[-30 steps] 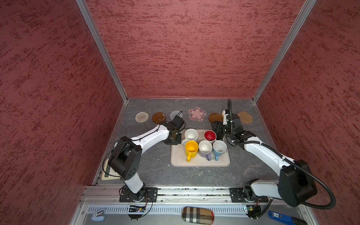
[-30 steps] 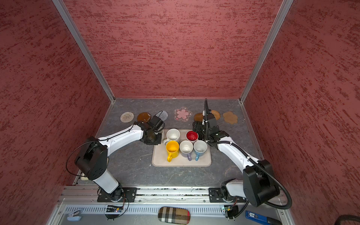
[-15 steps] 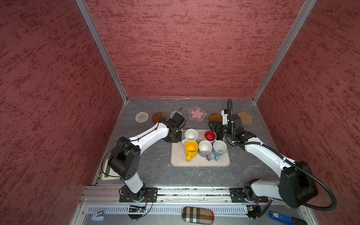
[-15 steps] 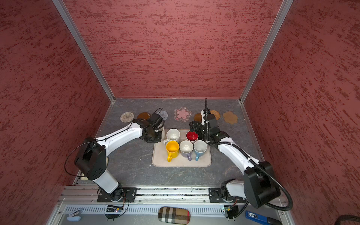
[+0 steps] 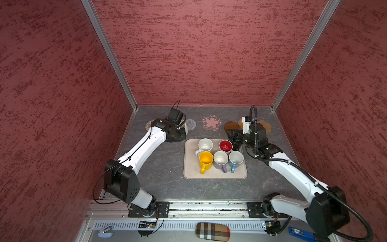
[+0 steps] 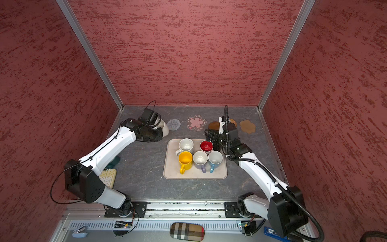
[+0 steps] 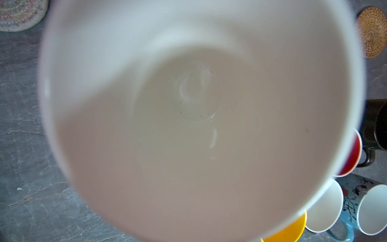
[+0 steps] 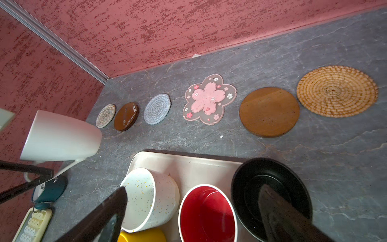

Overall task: Place cups on coasters
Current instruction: Pick up the cup from the tray, then place the cup on the coaster.

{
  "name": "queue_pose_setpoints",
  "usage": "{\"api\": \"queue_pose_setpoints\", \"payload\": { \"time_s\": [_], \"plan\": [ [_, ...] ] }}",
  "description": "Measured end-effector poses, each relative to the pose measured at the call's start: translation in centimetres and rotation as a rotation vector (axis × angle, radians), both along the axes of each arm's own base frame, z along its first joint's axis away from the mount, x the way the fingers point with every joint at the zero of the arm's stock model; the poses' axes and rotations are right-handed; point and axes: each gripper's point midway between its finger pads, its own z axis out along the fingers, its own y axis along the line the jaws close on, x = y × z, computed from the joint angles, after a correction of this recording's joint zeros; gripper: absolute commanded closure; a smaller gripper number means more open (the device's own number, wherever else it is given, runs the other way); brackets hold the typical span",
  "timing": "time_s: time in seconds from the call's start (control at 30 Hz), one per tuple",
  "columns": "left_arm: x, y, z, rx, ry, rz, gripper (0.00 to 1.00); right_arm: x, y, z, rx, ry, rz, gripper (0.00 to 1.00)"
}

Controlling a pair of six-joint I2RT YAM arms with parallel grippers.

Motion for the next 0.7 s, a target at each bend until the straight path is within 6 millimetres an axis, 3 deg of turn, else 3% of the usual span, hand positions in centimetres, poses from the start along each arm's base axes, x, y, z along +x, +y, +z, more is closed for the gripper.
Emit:
{"api": "queue_pose_setpoints", "payload": {
  "time_s": [0.23,0.4,0.7],
  "plan": [
    [1.3,3.4,-0.1,-0.029,0.011,0.087,1.0,-0.2,-0.1,-0.8,-0.006,0.016,0.001,0.01],
    [2.8,5.8,-1.3,-0.032,0.042,0.159,1.0,-0.3,0.3,-1.0,-0.004,0.022,0.012,0.01],
    [7.7,9.6,-1.4,0.004,0.016,0.259,1.0,-0.2,1.6,-1.8,-0.006,0.032,0.045,0.01]
  ]
}}
